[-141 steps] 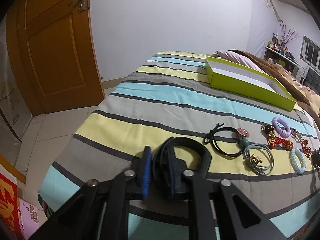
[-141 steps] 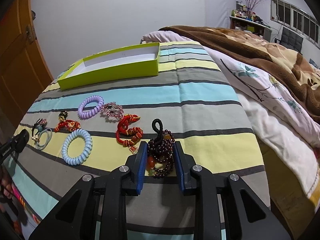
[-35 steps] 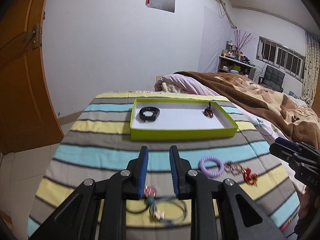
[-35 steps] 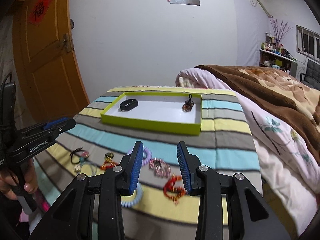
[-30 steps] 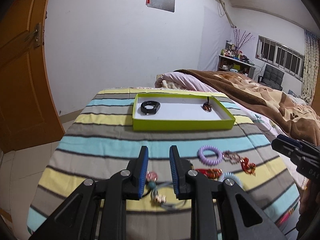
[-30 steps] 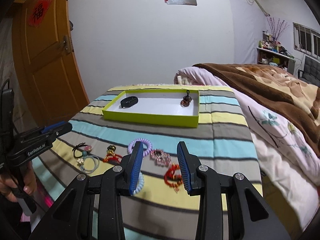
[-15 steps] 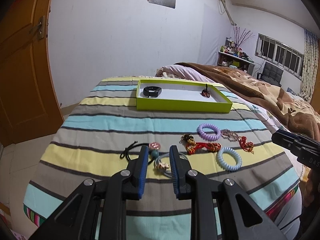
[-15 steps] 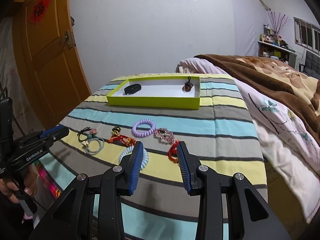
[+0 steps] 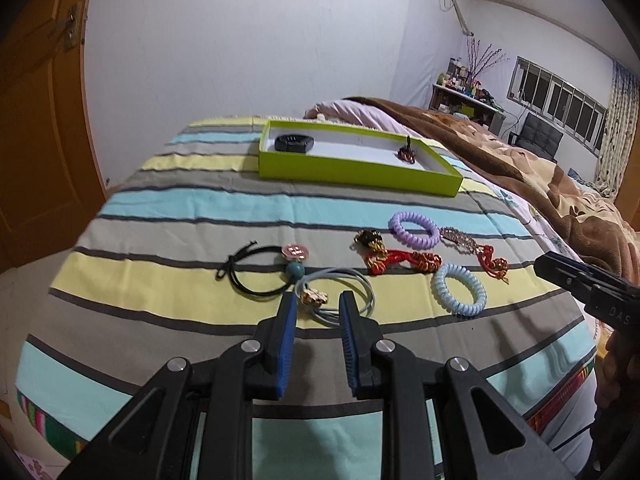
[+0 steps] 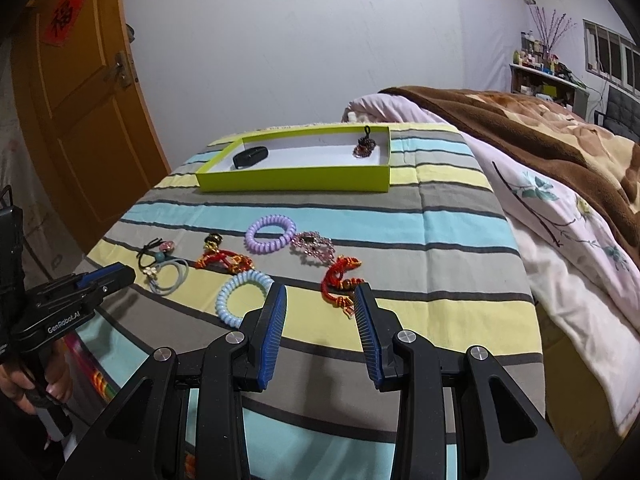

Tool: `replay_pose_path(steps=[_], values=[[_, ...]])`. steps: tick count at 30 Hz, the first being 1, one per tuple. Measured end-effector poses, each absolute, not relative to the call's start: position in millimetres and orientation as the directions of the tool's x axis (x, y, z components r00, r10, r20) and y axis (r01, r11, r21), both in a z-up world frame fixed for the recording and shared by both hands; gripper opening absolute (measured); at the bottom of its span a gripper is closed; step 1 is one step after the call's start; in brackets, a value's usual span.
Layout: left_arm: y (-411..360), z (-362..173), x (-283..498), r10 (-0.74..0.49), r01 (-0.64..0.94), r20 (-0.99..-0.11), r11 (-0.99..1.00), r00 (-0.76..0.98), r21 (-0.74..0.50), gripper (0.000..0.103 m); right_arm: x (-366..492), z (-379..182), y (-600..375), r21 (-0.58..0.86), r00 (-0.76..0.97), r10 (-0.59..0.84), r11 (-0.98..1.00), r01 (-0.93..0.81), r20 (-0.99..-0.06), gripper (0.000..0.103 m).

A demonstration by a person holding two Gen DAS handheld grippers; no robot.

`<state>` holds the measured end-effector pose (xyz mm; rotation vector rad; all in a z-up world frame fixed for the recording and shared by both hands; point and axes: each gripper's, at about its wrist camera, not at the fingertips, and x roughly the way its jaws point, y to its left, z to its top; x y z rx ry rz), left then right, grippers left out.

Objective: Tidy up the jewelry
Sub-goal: 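Grasp the grey hair tie with the left tool while the right tool grasps the red knotted charm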

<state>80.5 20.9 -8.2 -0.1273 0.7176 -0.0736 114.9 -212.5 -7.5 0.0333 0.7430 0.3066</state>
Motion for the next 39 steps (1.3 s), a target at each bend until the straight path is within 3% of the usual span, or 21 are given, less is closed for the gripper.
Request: replay_pose_path(steps=[20,22,23,29,39], values=[[13.1,-26.0,104.0,-0.094,-0.004,-0.705,0.991,0.703,-0.137,0.023,163.1,-40.5,-213.0,0.147,0.602,0.258,0.962,-0.229,-0.756,0.036],[11.1,-26.2,104.2,-0.085,-0.005,-0.705,0.992,0.704,-0.125,0.023,162.8,-40.7,-210.2,0.125,0.603,0.245,0.964,-0.234,-0.759,0.031],[10.6,-26.3,104.4,-0.078,-0.006,-0.705,0.993,0.704,-0.116,0.023,162.2,-41.0,-209.1,0.115,0.603,0.240,0.964,-0.238,-0.761,0.020],[5.9,-25.8,104.7,-0.049,-0.002,-0.705,0.997,0.708,-0.072,0.018,157.9,-38.2,-208.6,0.104,0.616,0.234,0.965,-0.239,-0.752,0.009],[2.8,-17.9,95.6,-0.096,0.038,-0.688,0.994,0.720,-0.099,0.017,144.3,-30.5,-211.9,0.126,0.627,0.258,0.961,-0.247,-0.735,0.008]])
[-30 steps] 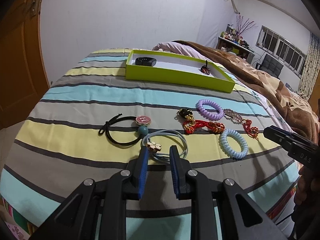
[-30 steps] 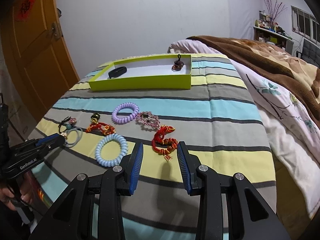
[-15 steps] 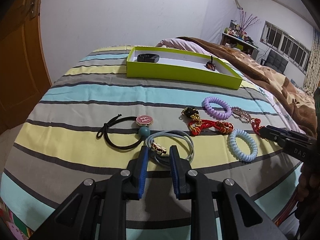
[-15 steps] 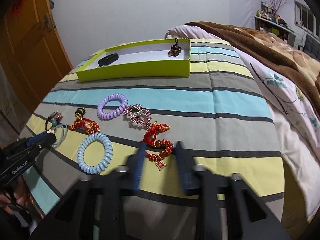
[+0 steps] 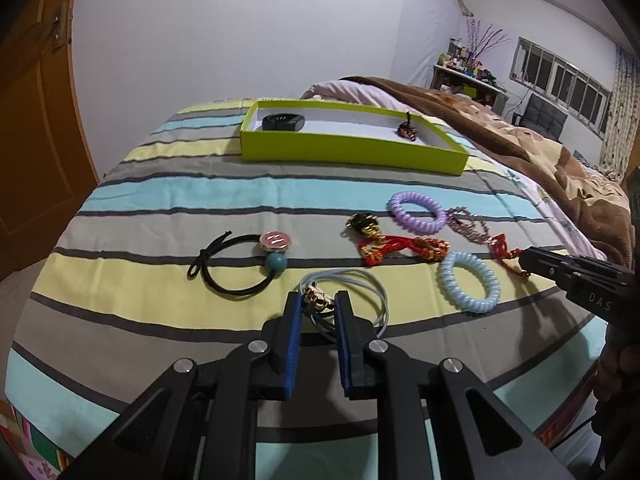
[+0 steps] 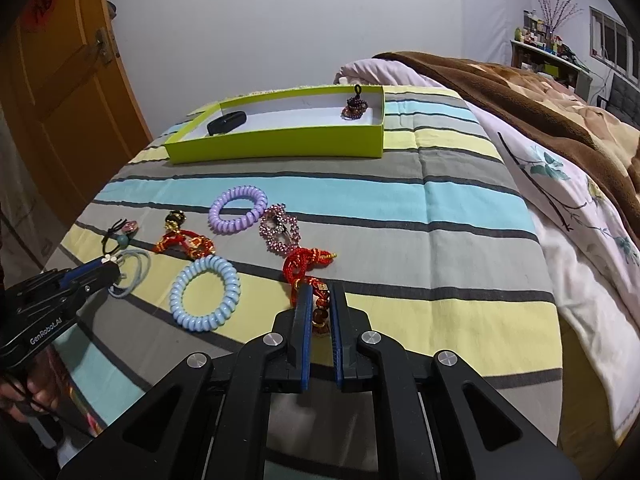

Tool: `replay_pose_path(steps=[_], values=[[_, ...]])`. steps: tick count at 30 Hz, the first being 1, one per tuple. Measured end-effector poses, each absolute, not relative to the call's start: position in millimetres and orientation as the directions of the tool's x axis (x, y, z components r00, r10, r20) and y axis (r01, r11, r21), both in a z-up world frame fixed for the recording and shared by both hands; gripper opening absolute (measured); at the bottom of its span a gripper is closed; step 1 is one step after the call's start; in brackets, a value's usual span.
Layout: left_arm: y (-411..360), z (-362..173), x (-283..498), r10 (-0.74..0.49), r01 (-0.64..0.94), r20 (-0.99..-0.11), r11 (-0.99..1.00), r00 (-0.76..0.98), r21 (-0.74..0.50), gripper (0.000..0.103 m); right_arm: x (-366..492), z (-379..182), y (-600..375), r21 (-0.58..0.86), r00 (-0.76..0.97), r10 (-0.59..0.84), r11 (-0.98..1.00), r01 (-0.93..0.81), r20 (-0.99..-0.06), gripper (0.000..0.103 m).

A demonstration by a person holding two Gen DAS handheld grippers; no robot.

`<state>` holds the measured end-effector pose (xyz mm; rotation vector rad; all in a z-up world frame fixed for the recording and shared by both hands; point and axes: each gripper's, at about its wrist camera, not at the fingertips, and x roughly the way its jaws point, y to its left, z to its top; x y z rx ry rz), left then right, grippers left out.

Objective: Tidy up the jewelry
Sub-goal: 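Grasp the grey hair tie with the left tool while the right tool grasps the red knotted charm, then lower both held items into the green box and open both tools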

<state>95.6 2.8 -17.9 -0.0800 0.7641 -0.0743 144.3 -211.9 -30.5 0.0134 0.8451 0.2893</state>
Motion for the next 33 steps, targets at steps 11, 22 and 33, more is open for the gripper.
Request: replay_pose_path(steps=[11,22,33], values=[[-1.7,4.3,84.3,-0.139,0.082,-0.637,0.990,0.759,-0.119,0.017,130.4,-5.0,-212.3,0.151,0.671,0.293,0.953,-0.263,-0.681,0.008],[-6.1,21.6,91.0,-0.148,0.104,-0.601,0.989,0.785,-0.107,0.017,135.4,5.6,-208.3,0.163,0.686,0.311,0.948,-0.274,-0.657,0.008],[-9.5,34.6,120.5,-0.133,0.113,-0.580,0.991,0.803,-0.069,0.017,161.7,14.1,-205.4,0.138,0.706,0.299,0.951,-0.277,-0.642,0.008]])
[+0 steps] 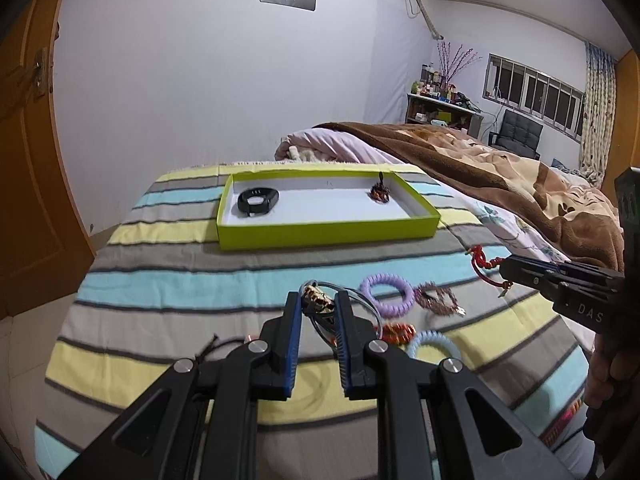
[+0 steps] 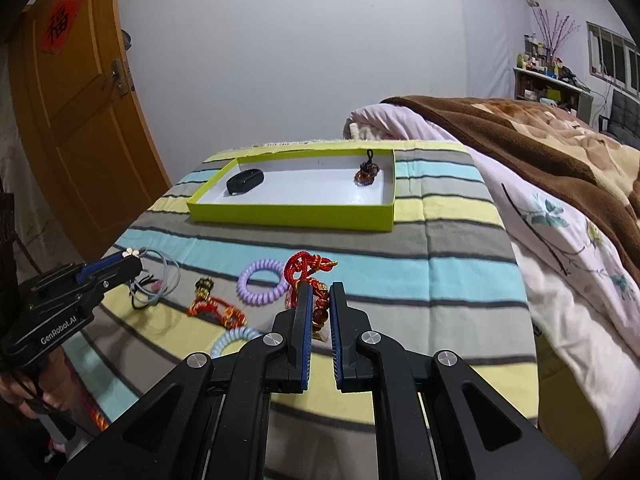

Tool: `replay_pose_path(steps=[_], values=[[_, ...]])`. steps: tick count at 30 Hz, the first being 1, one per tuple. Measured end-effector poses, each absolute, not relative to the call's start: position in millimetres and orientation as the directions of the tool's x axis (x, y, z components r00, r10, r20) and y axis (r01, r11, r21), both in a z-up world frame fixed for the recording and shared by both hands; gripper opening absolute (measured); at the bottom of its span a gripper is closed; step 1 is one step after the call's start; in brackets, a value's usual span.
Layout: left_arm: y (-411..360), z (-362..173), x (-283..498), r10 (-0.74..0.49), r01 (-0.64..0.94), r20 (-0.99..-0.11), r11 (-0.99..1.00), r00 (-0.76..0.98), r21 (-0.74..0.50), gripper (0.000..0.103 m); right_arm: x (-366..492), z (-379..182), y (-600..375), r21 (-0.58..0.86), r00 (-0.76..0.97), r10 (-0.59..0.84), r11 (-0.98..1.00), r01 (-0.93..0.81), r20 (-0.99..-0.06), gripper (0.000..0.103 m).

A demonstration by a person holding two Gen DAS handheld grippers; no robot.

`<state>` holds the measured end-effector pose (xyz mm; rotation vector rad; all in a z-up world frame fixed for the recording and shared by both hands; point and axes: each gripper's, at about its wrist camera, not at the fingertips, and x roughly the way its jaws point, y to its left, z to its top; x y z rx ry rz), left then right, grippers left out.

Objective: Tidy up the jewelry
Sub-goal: 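Lower both held items into the green box and open both tools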

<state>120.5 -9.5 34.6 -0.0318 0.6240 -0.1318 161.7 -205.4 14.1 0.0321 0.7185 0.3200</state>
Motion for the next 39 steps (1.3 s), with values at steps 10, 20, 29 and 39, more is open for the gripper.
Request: replay_pose_path(steps=[10,20,29,39], values=[[1.0,49.9,161.5,-0.106,0.103,-0.554,0.994,0.826,-0.036,0.017,206.5,23.7,-200.9,0.117,0.726,0.290,0.953,-0.280,-0.624,0.008],[16.1,47.0,216.4,-0.065,0.069,-0.561,0.998,0.825,-0.015,0.017,264.7,17.7,-196.9,0.091,0.728,0.261,0.960,-0.266,-0.634,0.008],[29.7,28.0,264.1,-0.036,0.030,-0.611,0.999,0.791,-0.020,0.017,312.9,-3.2,-193.8,0.072,0.706,0.217,0.970,-0.230,-0.674,0.008],[36.3,4.6,285.8,-0.012,0.008,-0.674,1.000,0.739,-0.009,0.017,339.4,-25.5,-190.7,0.045,0.663,0.172,0.978,-0.204,-0.729,0.008]])
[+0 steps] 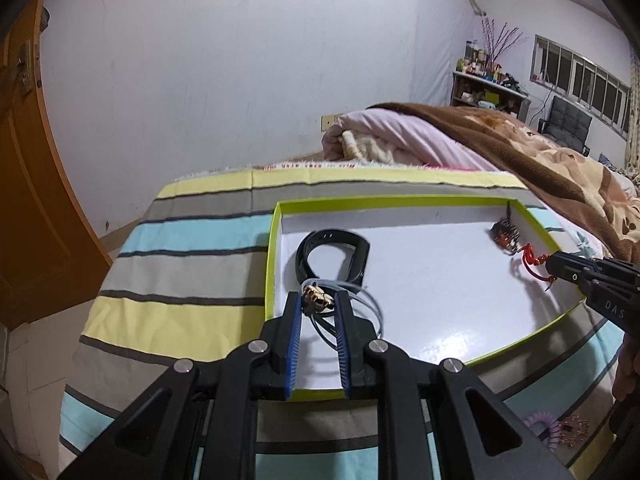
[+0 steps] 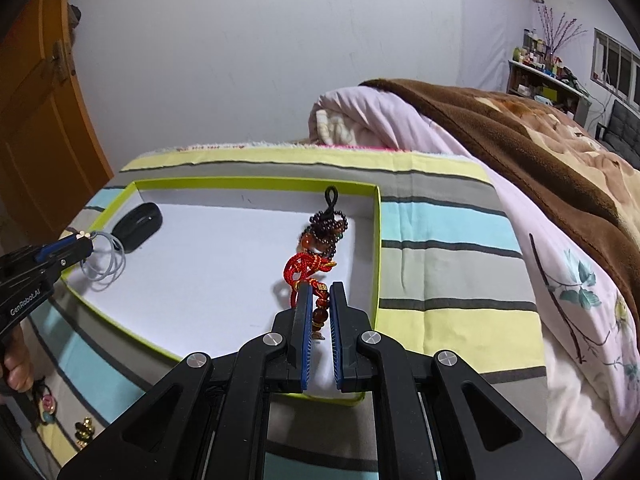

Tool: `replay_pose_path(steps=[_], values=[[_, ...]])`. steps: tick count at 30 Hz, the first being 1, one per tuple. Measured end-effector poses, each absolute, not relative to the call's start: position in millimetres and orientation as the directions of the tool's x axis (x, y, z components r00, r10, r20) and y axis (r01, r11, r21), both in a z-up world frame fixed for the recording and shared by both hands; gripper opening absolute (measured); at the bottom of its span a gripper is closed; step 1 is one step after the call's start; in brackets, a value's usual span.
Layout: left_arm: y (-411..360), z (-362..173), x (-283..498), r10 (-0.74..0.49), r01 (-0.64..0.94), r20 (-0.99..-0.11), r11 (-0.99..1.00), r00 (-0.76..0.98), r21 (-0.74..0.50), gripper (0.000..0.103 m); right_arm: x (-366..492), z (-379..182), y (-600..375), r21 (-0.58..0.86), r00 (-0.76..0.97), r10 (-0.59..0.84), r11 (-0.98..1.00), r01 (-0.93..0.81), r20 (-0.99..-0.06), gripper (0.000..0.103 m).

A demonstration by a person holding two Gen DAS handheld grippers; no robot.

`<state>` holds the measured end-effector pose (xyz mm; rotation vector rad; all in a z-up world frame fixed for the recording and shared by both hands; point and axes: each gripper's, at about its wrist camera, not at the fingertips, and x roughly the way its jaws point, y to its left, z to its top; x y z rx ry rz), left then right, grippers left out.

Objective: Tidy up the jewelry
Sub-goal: 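Lower both held items into the green box and open both tools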

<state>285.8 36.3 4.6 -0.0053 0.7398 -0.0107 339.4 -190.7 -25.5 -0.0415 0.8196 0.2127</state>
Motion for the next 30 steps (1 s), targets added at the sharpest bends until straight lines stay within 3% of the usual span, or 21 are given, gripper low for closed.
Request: replay_pose_path(steps=[9,15,21,30], values=[[37.5,-2.4,291.2,-0.016,0.006,-0.698,1.000,0.716,-0.017,0.018,342.2,-29.5,-188.2,0.030,0.644,0.161,0.977,-0.209,-0.748,0.010],[37.9,-0.9,289.7,-0.021,0.009,-0.695,1.000,0.719,-0.020,0.019,336.2,-26.0,-186.7,0.029,0.654,0.170,0.975,-0.221,-0.737,0.024],[38.7,2.4,282.5,-0.025,0.014,-0.684,1.000,0.729,-0.022,0.025,326.9,-20.0,-186.6,0.028,0.667,0.170,0.976,-0.218,-0.725,0.024],[37.5,14.5,253.1,-0.028,0.021,-0.654,1.000,0.756,-0.019,0.025,290.7,-3.6,-190.3,0.042,0.697,0.189,0.974,-0.222,-0.692,0.024]])
